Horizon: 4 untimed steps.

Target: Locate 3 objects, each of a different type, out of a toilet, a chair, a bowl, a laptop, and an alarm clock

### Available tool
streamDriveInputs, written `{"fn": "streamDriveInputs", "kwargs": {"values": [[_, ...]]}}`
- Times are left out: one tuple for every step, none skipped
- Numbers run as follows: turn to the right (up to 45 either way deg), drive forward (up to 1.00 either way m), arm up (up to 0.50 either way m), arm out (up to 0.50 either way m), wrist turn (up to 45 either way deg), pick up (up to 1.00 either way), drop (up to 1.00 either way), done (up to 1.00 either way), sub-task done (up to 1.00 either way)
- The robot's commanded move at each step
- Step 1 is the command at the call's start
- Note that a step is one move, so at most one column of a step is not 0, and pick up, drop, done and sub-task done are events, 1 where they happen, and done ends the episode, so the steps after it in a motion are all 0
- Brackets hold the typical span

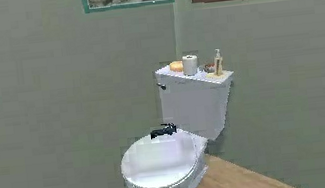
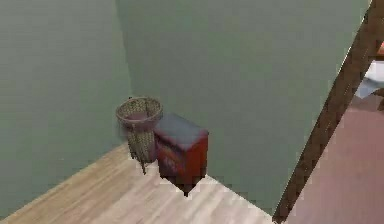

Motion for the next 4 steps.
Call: {"fn": "streamDriveInputs", "kwargs": {"values": [[0.0,0.0,0.0,0.0,0.0,0.0,0.0,0.0,1.0],[45.0,0.0,0.0,0.0,0.0,0.0,0.0,0.0,0.0],[45.0,0.0,0.0,0.0,0.0,0.0,0.0,0.0,0.0],[45.0,0.0,0.0,0.0,0.0,0.0,0.0,0.0,0.0]]}}
